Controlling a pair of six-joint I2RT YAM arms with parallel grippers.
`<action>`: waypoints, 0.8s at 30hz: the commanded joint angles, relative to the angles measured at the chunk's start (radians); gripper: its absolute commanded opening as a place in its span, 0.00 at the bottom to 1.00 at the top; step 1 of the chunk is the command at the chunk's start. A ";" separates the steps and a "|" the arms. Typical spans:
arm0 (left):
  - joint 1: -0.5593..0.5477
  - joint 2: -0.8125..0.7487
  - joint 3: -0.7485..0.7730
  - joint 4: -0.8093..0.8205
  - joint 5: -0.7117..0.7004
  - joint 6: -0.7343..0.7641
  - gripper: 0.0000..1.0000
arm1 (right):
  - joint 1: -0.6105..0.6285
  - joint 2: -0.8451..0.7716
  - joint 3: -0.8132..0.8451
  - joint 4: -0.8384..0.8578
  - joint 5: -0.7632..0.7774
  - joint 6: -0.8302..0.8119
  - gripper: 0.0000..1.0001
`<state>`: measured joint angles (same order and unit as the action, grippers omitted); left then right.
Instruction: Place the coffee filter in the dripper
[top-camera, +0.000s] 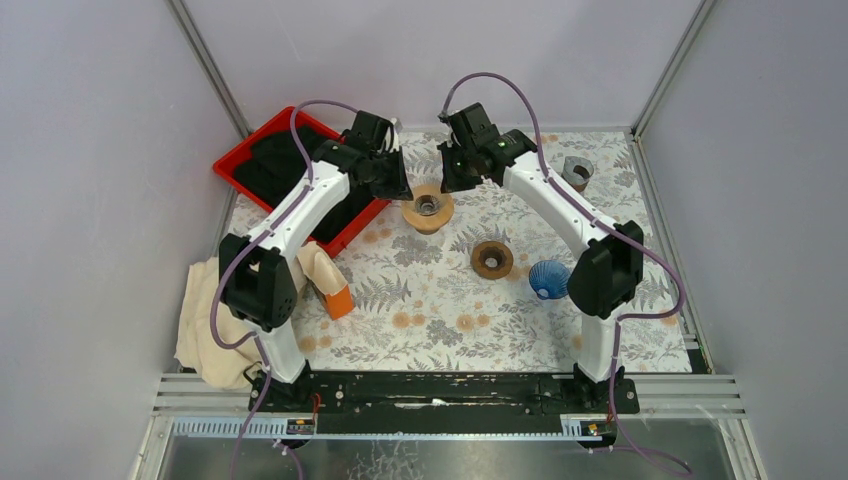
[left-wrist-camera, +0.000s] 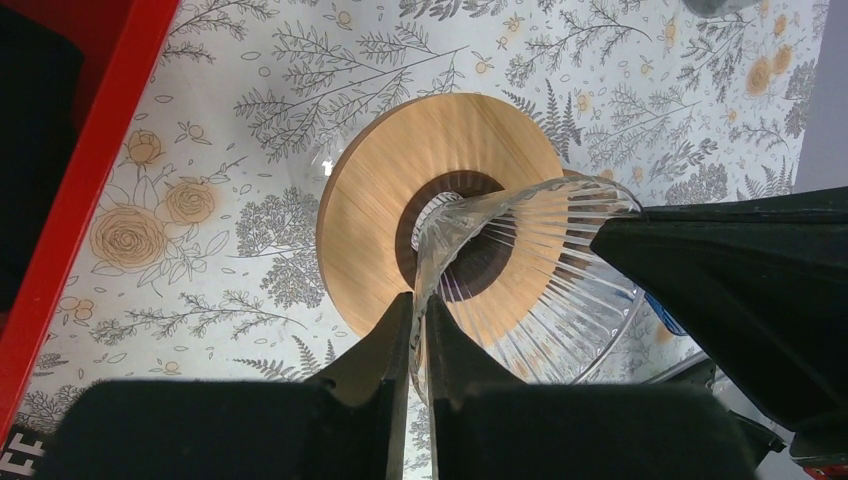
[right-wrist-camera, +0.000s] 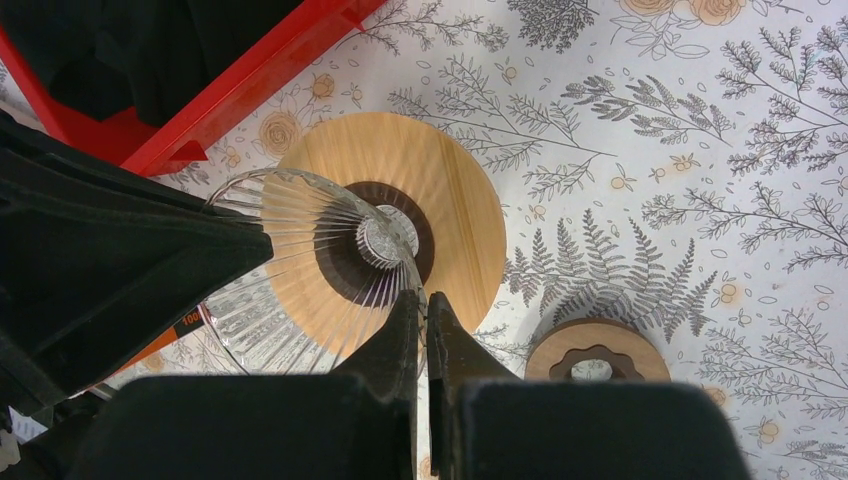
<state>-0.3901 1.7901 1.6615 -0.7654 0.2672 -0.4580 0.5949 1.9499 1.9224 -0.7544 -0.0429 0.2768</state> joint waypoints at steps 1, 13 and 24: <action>-0.027 0.044 0.000 -0.049 -0.005 0.033 0.12 | -0.014 0.129 -0.071 -0.122 0.084 -0.032 0.00; -0.034 0.073 -0.146 -0.006 -0.013 0.029 0.09 | -0.011 0.184 -0.103 -0.116 0.075 -0.036 0.00; -0.052 0.074 -0.214 -0.005 -0.085 0.030 0.09 | 0.000 0.211 -0.148 -0.102 0.083 -0.042 0.00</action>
<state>-0.3943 1.7622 1.5467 -0.5907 0.2283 -0.4767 0.5861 1.9862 1.9022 -0.7055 -0.0364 0.2726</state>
